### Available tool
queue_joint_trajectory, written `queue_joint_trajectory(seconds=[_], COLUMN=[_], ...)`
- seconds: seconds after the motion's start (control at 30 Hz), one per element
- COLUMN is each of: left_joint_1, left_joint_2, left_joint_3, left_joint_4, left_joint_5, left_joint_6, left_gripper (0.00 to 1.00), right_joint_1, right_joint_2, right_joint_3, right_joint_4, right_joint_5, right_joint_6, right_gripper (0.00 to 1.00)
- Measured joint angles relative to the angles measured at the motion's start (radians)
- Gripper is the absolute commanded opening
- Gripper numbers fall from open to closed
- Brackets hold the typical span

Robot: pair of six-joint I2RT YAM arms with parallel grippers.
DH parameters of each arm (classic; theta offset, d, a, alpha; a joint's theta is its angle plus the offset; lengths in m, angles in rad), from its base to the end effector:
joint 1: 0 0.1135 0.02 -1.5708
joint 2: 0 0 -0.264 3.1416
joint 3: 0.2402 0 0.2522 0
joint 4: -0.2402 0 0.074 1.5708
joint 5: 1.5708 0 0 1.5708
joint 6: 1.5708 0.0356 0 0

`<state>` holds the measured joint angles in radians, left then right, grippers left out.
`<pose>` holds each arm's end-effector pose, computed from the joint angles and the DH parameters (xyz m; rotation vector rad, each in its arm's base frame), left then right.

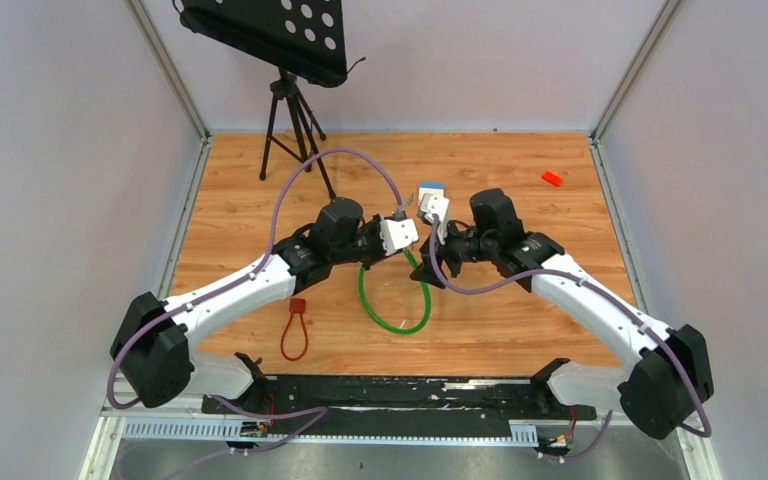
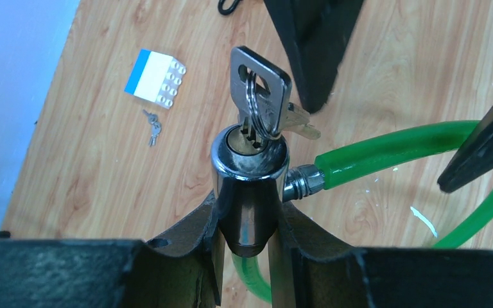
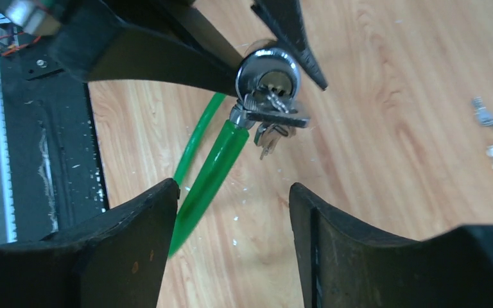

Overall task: Unlock with the key
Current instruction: Unlock the lock.

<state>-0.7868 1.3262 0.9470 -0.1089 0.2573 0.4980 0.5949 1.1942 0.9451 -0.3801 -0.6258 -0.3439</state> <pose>0.2065 -0.2200 0.2839 1.3655 1.5568 -0.4429 0.2022 0.1620 0.2962 -1.2890 1.7583 0.8276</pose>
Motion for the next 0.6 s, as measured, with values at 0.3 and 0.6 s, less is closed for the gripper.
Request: queue_joint_trajectory(seconds=[0.3,0.6], left_joint_1=[0.035,0.229], left_joint_2=[-0.005,0.017], left_joint_3=[0.000,0.019], left_joint_4=[0.013,0.029], left_joint_5=[-0.053,-0.131], left_joint_6=[-0.084,-0.254], left_gripper=[0.00,0.00], right_joint_1=[-0.005,-0.206], right_joint_2=[0.113,0.116], right_joint_3=[0.001,0.003], right_joint_4=[0.008,0.004], right_joint_5=[-0.063,-0.076], right_joint_6=[0.064,0.117], right_gripper=[0.03,0.04])
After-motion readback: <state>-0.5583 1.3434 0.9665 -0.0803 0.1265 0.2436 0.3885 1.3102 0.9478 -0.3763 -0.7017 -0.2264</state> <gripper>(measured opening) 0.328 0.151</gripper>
